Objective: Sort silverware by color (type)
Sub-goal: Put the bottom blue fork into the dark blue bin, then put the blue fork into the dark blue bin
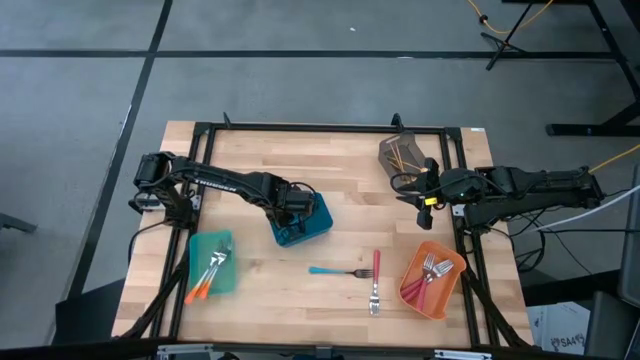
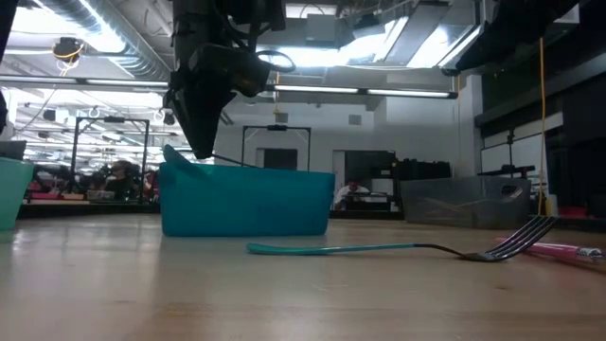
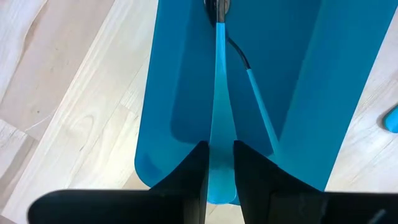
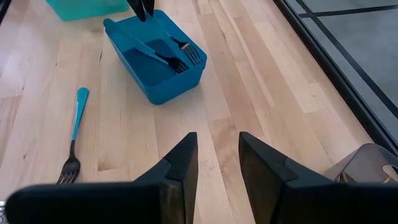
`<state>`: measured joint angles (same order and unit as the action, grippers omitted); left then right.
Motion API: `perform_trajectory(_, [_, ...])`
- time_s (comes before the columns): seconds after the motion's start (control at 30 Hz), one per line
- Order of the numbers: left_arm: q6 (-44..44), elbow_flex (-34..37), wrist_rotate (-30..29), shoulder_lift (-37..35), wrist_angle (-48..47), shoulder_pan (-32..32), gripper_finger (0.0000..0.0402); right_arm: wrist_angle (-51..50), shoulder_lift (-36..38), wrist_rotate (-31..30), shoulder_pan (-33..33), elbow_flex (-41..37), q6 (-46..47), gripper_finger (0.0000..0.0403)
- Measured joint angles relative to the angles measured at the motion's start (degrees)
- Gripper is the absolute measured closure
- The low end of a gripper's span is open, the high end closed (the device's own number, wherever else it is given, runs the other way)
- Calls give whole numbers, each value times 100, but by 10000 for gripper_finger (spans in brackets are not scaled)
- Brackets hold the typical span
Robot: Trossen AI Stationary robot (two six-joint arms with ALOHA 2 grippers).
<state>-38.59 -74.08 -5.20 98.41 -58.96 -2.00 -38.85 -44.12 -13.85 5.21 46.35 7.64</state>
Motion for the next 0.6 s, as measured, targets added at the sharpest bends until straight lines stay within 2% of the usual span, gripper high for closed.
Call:
perform_trajectory(0.17, [0,0,-1,0,0,0,343,0,0,0,2,0,-2,299])
perform_trajectory(0.43, [0,0,-9,0,4,0,286,-1,-1,0,2,0,-1,299])
perform_trajectory(0.6, [0,0,-22,0,8,0,276,0,0,0,0,0,-2,299])
